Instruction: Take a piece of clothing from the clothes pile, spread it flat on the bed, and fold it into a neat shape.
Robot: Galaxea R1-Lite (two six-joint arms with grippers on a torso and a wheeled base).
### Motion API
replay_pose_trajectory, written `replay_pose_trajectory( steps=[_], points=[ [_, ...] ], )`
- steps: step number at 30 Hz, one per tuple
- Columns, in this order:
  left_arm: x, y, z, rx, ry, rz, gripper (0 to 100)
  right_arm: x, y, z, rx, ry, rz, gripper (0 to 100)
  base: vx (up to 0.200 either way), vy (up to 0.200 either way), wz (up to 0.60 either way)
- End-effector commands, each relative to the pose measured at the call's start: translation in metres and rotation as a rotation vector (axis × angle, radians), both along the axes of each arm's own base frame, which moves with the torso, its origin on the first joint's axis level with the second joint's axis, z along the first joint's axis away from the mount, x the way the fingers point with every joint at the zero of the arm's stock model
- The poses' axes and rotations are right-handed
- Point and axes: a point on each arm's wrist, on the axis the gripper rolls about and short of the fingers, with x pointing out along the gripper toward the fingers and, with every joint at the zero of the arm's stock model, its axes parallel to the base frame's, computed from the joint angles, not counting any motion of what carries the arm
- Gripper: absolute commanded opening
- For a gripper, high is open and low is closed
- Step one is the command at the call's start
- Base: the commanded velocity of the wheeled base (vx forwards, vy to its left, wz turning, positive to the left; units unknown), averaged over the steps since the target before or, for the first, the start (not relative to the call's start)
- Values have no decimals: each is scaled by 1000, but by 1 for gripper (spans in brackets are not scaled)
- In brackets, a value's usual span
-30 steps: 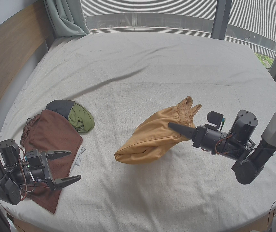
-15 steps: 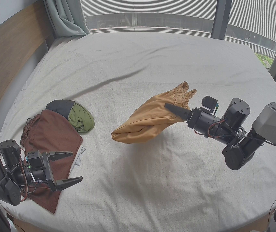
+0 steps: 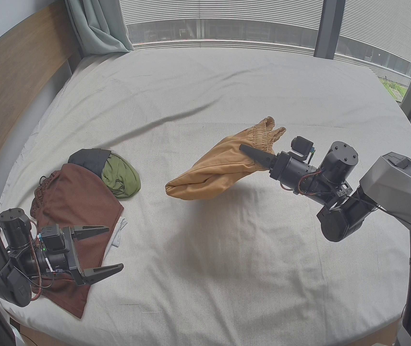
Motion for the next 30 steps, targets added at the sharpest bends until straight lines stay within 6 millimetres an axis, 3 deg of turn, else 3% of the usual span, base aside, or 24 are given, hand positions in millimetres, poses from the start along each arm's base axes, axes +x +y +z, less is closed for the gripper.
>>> replay_pose_trajectory(
  steps=[1, 12, 22, 30],
  points=[
    [0, 0, 0, 0, -1, 1, 100, 15, -1, -6, -2, 7, -14, 0, 0, 0, 0],
    [0, 0, 1, 0, -2, 1, 100, 34, 5, 11, 27, -3, -9, 0, 0, 0, 0],
    [0, 0, 0, 0, 1, 1, 100, 43, 8, -24, 6, 56, -11, 0, 0, 0, 0],
    [0, 0, 0, 0, 2, 0, 100, 45, 8, -23, 9, 49, -12, 0, 0, 0, 0]
  ],
)
